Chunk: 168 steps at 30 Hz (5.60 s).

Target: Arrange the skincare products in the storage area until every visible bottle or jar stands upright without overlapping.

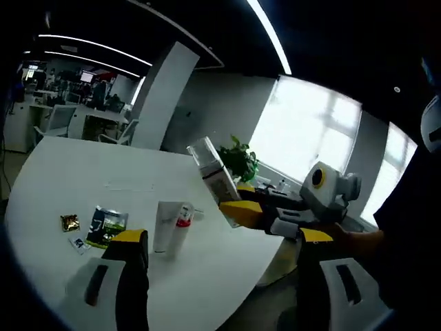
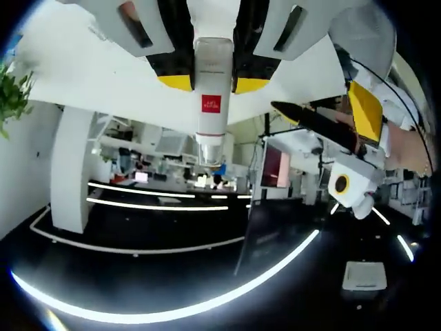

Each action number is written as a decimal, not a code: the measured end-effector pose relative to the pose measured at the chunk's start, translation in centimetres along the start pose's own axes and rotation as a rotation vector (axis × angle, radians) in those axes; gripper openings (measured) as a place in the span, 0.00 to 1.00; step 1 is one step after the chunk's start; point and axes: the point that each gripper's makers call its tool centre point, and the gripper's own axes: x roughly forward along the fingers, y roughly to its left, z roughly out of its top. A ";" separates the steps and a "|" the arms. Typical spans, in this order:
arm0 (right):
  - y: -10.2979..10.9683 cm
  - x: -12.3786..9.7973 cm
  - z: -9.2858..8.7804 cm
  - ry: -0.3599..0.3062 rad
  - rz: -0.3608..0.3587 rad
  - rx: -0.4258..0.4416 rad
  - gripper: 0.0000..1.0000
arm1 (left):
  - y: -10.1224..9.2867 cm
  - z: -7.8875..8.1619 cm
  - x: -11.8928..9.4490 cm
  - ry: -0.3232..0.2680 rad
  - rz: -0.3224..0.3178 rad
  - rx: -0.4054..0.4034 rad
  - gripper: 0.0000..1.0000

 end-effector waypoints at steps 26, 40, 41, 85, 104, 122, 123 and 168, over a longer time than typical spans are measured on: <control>6.1 -1.3 1.4 -0.029 0.150 -0.081 0.11 | 1.5 2.5 0.3 -0.187 -0.044 -0.310 0.27; 6.3 -0.7 0.9 -0.005 0.203 -0.041 0.13 | -0.9 3.2 0.3 -0.140 -0.096 -0.183 0.16; 6.4 -0.8 0.9 -0.010 0.224 -0.034 0.14 | -1.2 3.3 0.3 -0.132 -0.105 -0.161 0.16; 8.7 -5.7 4.7 -0.075 0.819 0.058 0.11 | -9.0 2.3 -0.4 0.219 -0.540 0.474 0.16; 6.6 -4.9 3.4 -0.094 0.762 0.111 0.10 | -5.8 0.0 0.0 0.186 -0.381 0.394 0.52; 4.8 -4.2 2.5 -0.090 0.711 0.121 0.11 | -1.6 -1.8 -0.9 0.142 -0.118 0.332 0.84; 4.7 -4.2 2.5 -0.089 0.708 0.121 0.11 | -1.3 -1.9 -1.0 0.140 -0.106 0.325 0.87; 0.8 0.8 -7.1 -0.079 0.633 0.109 0.11 | 5.6 -7.5 -3.8 0.194 0.147 0.160 0.99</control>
